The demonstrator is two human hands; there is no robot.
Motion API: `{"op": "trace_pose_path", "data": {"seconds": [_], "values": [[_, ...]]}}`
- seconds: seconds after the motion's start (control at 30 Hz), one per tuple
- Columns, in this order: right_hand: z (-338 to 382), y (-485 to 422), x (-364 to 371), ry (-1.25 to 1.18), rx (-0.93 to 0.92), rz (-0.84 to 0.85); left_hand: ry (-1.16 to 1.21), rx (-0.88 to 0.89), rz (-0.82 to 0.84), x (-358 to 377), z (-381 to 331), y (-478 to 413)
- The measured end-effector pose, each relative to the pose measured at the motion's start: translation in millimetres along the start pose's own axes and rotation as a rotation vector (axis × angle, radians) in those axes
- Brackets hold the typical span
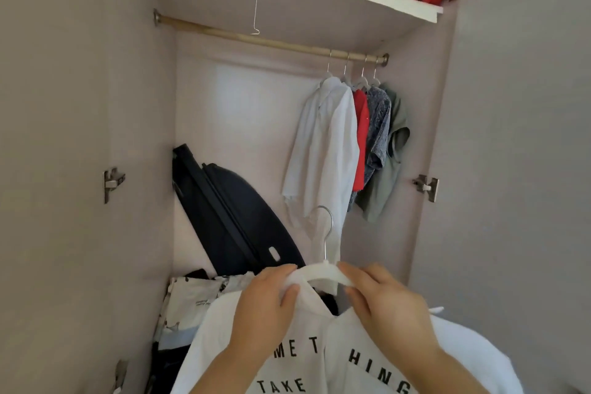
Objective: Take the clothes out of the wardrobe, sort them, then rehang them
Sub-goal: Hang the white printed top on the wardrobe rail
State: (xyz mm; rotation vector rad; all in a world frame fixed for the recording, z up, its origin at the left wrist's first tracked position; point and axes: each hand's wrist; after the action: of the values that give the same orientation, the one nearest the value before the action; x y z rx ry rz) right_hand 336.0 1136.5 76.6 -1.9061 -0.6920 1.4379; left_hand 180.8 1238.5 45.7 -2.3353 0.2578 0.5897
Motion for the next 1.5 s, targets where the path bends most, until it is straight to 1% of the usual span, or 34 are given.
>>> {"op": "trace_pose_path", "data": {"seconds": [0.2, 0.27, 0.37, 0.43, 0.5, 0.63, 0.73, 0.9, 1.17, 1.27, 1.37, 1.5], "values": [[-26, -107, 63, -0.002, -0.011, -0.059, -0.006, 0.037, -0.057, 4, 27, -119], [-34, -142, 86, 0.005, -0.047, -0.048, -0.037, 0.040, -0.077, 6, 40, -155], [-43, -202, 109, 0.077, -0.061, 0.025, -0.098, 0.070, -0.081, 4, 59, -210], [-52, -245, 122, 0.115, -0.068, 0.014, -0.119, 0.088, -0.110, 0, 68, -248], [-63, -290, 136, 0.063, -0.067, 0.001, -0.162, 0.118, -0.174, -6, 71, -289], [-81, -381, 151, 0.030, -0.039, -0.094, -0.236, 0.161, -0.262, -17, 63, -362], [-88, -444, 152, 0.056, -0.006, -0.108, -0.325, 0.175, -0.343, -24, 59, -409], [-108, -526, 162, 0.009, 0.081, -0.151, -0.361, 0.201, -0.391, -39, 66, -468], [-159, -596, 184, -0.007, 0.234, -0.178, -0.402, 0.268, -0.398, -46, 80, -514], [-166, -614, 188, -0.024, 0.212, -0.218, -0.402, 0.280, -0.406, -50, 86, -527], [-168, -628, 198, -0.016, 0.194, -0.199, -0.399, 0.287, -0.404, -50, 92, -538], [-169, -624, 232, 0.029, 0.157, -0.160, -0.398, 0.284, -0.385, -45, 105, -545]]}}
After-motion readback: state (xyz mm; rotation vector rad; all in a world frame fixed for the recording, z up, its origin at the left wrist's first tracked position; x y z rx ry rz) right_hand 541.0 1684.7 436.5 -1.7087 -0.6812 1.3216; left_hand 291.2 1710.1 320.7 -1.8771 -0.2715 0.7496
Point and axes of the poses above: each hand's wrist, its own y-axis away from the middle knuckle, its own x-axis out of the palm, z = x × y, and after that the axes turned 10 degrees about y, right-handed
